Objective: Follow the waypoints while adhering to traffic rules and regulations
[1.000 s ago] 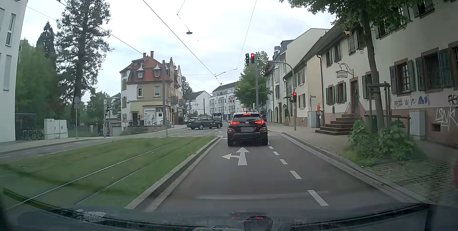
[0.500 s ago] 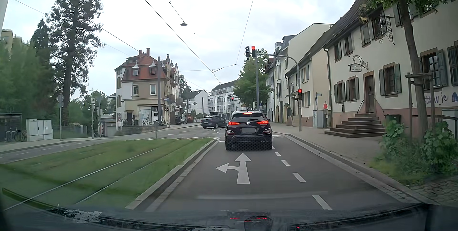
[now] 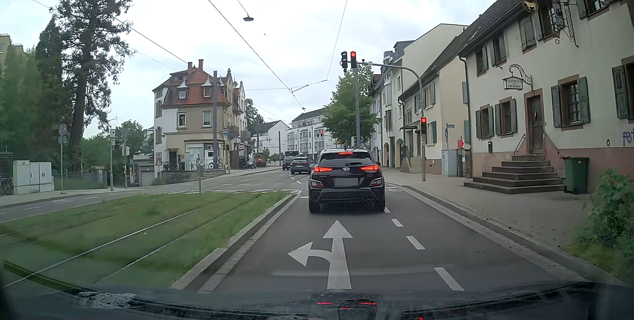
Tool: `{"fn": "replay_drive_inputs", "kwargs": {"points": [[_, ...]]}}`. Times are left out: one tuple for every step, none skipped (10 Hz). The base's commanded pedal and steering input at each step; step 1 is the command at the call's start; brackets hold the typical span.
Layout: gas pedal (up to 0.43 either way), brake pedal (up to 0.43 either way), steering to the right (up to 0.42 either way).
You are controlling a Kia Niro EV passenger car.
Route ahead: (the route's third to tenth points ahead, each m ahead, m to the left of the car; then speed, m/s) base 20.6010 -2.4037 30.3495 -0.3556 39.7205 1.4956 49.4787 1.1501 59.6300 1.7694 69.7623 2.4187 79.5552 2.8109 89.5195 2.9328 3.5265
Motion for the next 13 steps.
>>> {"fn": "replay_drive_inputs", "kwargs": {"points": [[0.0, 0.201, 0.003], [0.0, 0.201, 0.002], [0.0, 0.183, 0.002], [0.0, 0.159, 0.002], [0.0, 0.165, 0.002], [0.0, 0.165, 0.002], [0.0, 0.159, 0.002], [0.0, 0.152, 0.002], [0.0, 0.152, 0.002], [0.0, 0.14, 0.002], [0.0, 0.152, 0.001], [0.0, 0.152, 0.001], [0.0, 0.152, 0.001]]}}
